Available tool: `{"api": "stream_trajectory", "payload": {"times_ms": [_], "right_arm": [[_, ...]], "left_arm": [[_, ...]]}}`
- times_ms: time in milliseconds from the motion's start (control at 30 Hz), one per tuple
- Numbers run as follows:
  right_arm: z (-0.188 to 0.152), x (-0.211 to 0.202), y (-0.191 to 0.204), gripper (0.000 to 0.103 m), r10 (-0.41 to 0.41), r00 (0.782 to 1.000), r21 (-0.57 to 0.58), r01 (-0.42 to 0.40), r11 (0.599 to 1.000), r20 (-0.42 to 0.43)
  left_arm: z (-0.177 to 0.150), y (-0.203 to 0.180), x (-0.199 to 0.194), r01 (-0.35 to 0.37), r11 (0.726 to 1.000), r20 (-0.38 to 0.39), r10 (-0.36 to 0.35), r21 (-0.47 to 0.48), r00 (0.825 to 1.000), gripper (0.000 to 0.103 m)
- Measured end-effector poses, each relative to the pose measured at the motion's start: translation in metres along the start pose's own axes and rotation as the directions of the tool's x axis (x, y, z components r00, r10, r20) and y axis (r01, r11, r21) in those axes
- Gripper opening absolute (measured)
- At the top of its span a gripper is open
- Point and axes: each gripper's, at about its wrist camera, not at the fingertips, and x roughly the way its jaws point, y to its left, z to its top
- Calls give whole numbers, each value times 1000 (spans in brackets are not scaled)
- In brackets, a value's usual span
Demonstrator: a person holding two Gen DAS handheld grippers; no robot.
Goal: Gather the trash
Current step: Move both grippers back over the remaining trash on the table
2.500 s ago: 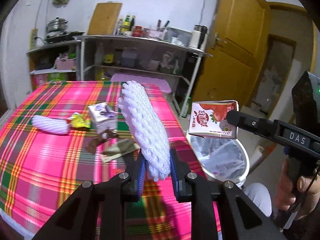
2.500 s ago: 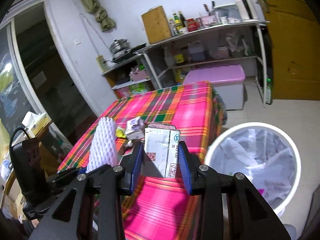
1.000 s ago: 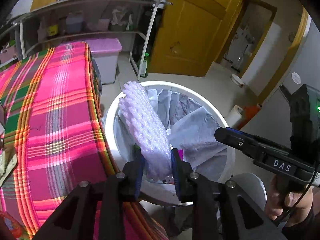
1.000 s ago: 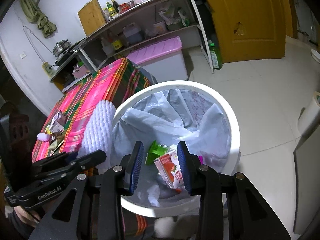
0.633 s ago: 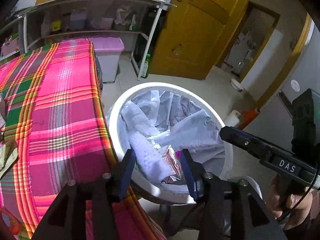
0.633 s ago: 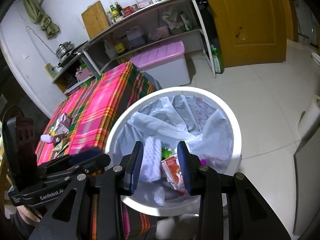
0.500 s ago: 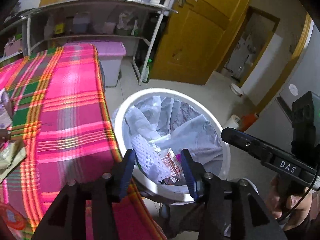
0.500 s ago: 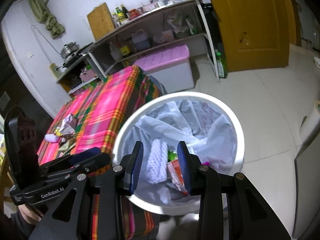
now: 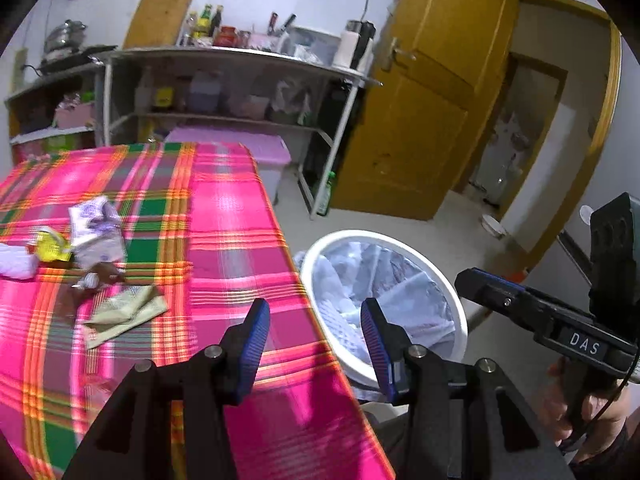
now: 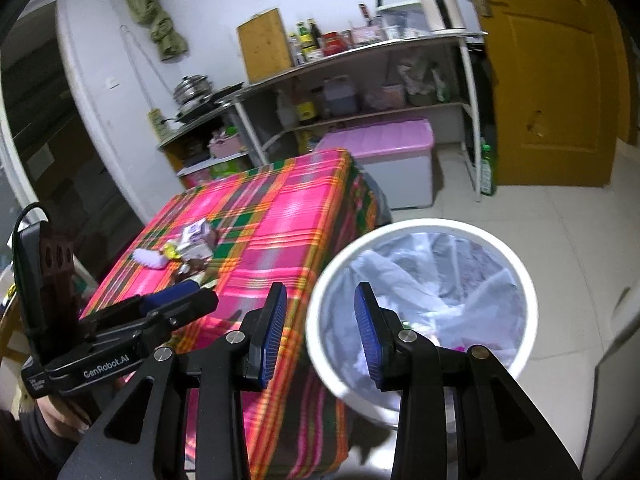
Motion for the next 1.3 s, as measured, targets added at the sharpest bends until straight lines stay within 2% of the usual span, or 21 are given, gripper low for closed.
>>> {"api": "stream_trajectory", "payload": {"times_ms": [400,500,700,1000,1100,1300], "right_arm": [[-9,11,45,37,84,996,-95,-87,992,-35],[-10,12,55,45,104,994,-116,-108,987,-41],[-13,17,70,45,124,991,-142,-131,981,-56],[-18,21,80,45,135,987,-167,-147,975,-82],[-19,23,83,45,134,987,-171,-149,974,-91],[-21,30,88,45,134,985,-181,-152,972,-111]], "left_arm": [[-14,37,-46,-123,992,72,123,-14,990,47],[-18,45,-54,-148,989,82,149,-22,985,47],[-26,59,-69,-196,980,93,199,-37,976,47],[-45,80,-77,-235,970,61,238,-53,969,48],[-50,84,-73,-234,971,43,236,-50,971,53],[-58,89,-54,-234,972,-11,234,-22,972,53]]}}
